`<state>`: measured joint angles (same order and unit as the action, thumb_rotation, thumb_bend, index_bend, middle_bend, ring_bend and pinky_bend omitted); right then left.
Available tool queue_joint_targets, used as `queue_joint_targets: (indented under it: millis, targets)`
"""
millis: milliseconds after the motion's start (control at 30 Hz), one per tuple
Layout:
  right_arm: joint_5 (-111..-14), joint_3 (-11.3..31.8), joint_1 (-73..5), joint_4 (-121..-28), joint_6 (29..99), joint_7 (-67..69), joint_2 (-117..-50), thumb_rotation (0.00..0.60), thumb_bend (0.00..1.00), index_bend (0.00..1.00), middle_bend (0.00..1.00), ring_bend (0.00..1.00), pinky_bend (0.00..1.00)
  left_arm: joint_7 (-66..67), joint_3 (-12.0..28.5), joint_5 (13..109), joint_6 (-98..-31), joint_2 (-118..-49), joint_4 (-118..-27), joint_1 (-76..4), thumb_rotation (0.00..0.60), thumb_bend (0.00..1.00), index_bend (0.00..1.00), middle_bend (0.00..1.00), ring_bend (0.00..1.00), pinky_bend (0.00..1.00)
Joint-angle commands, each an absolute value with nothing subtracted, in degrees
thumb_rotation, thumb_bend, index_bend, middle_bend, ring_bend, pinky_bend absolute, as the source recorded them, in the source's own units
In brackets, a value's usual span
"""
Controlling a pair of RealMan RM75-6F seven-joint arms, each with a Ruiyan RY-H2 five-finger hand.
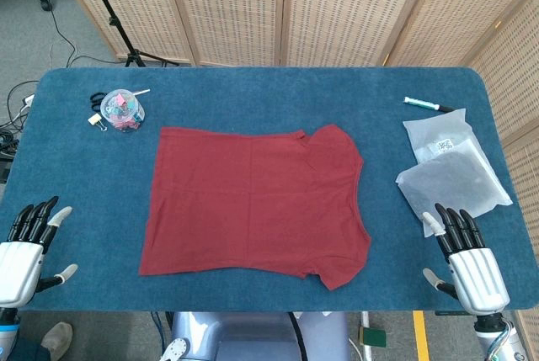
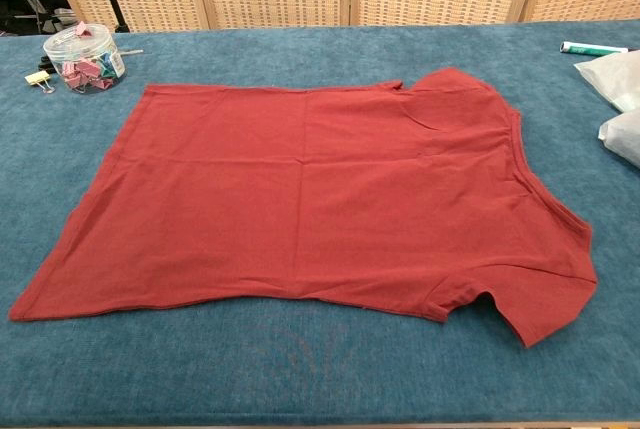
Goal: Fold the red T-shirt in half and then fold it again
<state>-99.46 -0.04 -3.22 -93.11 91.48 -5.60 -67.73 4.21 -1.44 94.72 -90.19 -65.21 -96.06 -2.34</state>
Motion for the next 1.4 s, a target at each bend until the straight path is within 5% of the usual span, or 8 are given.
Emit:
queue_joint_targets:
  millis: [33,300,733,1400]
  targets:
    - [-99.6,-0.1,-3.2,-93.1,91.5,-5.5,-67.7,0.6,0.0,0.0,0.0,0.0,0.0,4.3,-1.5,94.6,-90.1,-65.1,-96.1,-2.3,0.6,0.03,0.0,0.0,0.0,0.0]
    - [-102.2,-1.4,-3.9,-92.6,90.4,-6.5,-68.0,0.6,0.0,0.01,0.0,0.0,0.0,4.3,-1.4,94.7,-90.0,-65.2,-96.2,-2.4,0.6,0.03,0.0,0.0,0.0,0.0]
    - [-111.3,-6.4,-7.9,-84.8,82.7,-10.9,-75.5,0.6,0.0,0.18,0.0,0.0,0.0,4.5,-1.1,94.1,-89.5,-65.1,-96.3,-2.6,0.6,0.03,0.0,0.0,0.0,0.0]
    - [-110.6,-6.9,-11.1,-80.0,76.8,-14.4,-83.8,0.6,0.0,0.19,0.0,0.0,0.0,3.4,-0.3,92.6,-89.8,-64.6,-96.7,-2.5,0.6,0.03,0.0,0.0,0.0,0.0]
